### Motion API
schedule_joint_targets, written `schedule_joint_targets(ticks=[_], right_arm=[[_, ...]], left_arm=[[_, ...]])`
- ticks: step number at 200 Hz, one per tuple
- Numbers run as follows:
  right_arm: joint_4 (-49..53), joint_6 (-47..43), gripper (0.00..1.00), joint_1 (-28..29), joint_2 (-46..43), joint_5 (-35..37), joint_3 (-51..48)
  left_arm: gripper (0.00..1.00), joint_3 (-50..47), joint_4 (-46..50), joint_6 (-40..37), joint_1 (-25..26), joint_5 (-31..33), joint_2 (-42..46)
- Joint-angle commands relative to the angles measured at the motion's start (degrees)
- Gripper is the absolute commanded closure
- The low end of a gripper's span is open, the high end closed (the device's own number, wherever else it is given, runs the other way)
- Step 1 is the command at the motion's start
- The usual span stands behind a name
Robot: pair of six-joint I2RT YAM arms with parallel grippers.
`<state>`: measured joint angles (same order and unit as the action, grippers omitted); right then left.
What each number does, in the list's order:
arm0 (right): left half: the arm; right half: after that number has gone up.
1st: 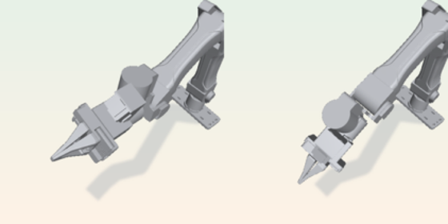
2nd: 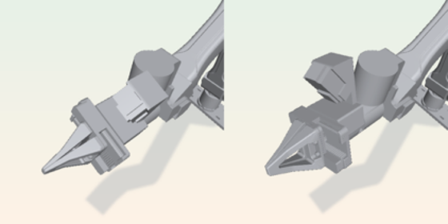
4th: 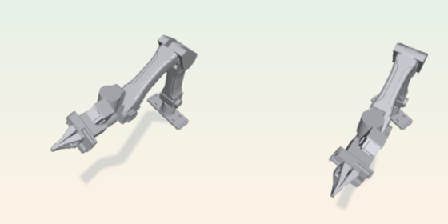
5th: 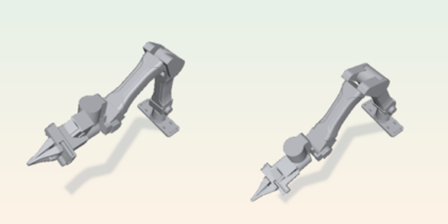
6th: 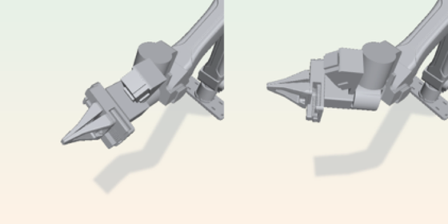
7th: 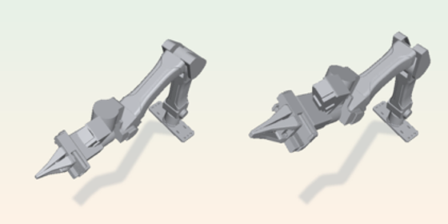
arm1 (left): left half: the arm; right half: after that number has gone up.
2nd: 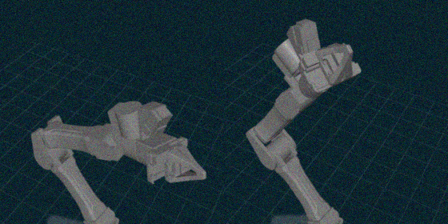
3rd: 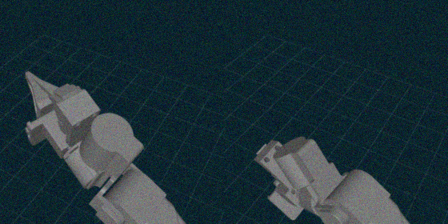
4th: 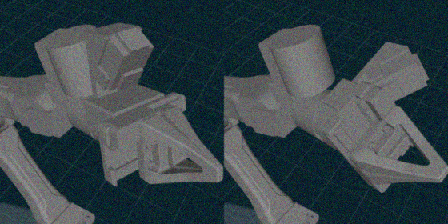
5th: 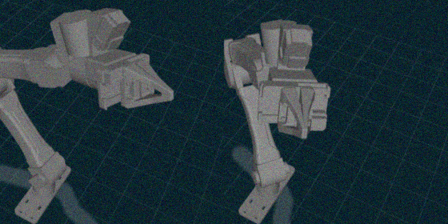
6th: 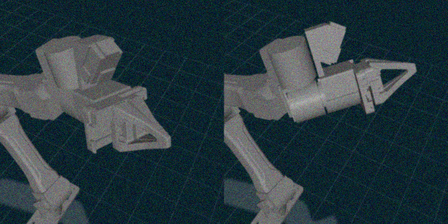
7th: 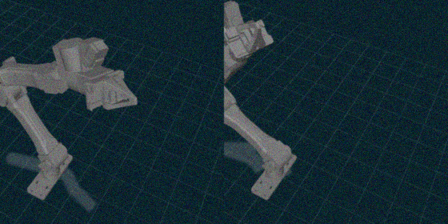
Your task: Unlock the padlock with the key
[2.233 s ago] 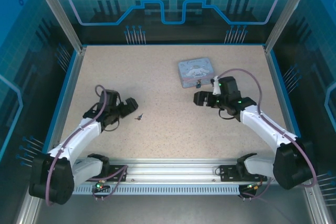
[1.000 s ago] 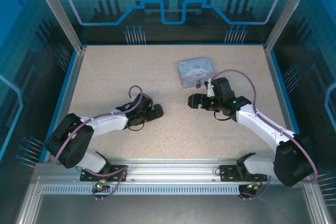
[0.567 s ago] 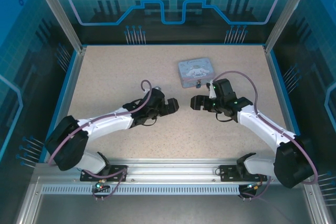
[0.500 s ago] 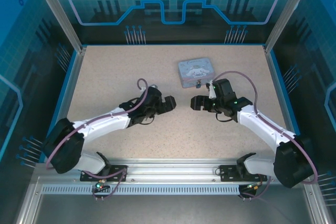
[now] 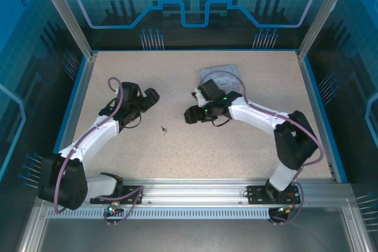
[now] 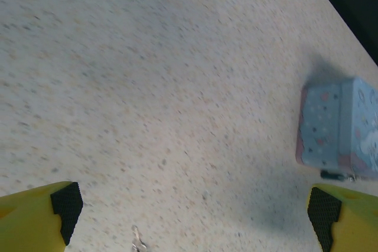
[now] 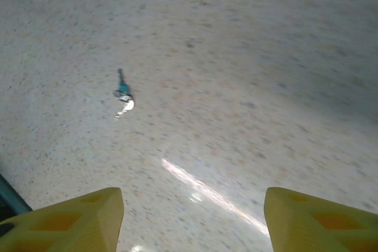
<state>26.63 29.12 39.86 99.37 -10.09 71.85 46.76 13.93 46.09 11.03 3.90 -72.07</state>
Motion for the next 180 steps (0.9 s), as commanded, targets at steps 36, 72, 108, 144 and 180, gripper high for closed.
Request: schedule_joint_targets(ticks=[36, 72, 108, 144, 180], right_arm=[[15.3, -5.5, 0.46, 10.2, 16.3, 7.4, 20.2], [21.9, -6.5, 0.47, 13.6, 25.2, 11.8, 31.3], [25.5, -5.7, 0.48, 15.1, 31.3, 13.9, 39.0], [27.6, -4.1, 0.54, 15.7, 36.2, 15.9, 44.1], [28.7, -3.6, 0.56, 16.0, 39.8, 15.8, 48.3]], left_arm=[[0.01, -0.9, -2.1, -0.8, -10.9, -12.9, -4.3], [0.01, -1.7, -3.7, 0.9, -14.6, -15.6, -6.0], [0.01, -2.1, -5.0, 2.6, -18.0, -18.3, -6.8], [0.01, -2.2, -6.2, 3.4, -19.5, -20.0, -7.1], [0.01, -1.9, -6.7, 3.9, -20.9, -21.8, -8.1]])
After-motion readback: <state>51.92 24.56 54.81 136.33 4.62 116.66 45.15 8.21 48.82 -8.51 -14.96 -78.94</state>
